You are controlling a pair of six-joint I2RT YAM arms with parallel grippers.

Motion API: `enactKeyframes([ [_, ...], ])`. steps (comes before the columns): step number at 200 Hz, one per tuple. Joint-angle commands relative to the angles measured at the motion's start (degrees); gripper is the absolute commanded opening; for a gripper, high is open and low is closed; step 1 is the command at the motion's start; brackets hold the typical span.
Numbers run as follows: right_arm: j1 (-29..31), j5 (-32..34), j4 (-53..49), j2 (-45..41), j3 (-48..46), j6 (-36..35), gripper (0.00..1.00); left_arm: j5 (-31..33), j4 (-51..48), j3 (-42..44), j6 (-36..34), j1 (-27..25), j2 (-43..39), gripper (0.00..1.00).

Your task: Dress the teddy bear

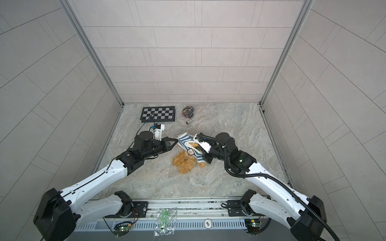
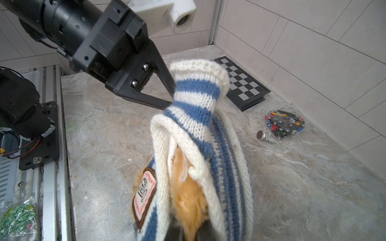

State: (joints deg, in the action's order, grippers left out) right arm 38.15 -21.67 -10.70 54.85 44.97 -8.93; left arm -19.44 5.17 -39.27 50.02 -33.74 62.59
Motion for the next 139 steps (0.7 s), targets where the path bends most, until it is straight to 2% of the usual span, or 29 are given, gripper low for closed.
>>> enactKeyframes([
  [1,0.26,-0.33,3.35,-2.46,0.34,-0.39,0.0,2.34,1.81,1.28,0.69,1.13,-0.56,0.0],
  [27,0.34,0.06,2.28,-1.31,0.74,-0.47,0.0,-3.26,5.63,0.07,0.02,0.85,1.62,0.0],
  [61,1.85,1.73,-1.59,1.45,2.57,-2.42,0.0,-6.5,8.62,-4.15,-2.92,-1.99,2.16,0.0],
  [117,6.93,6.88,-8.61,2.2,4.97,-9.7,0.0,-4.6,3.51,-8.65,-1.89,-0.83,6.62,0.0],
  [139,7.29,7.7,-7.0,0.27,4.01,-9.31,0.0,-3.6,1.36,-8.68,-2.11,-0.82,7.98,0.0],
])
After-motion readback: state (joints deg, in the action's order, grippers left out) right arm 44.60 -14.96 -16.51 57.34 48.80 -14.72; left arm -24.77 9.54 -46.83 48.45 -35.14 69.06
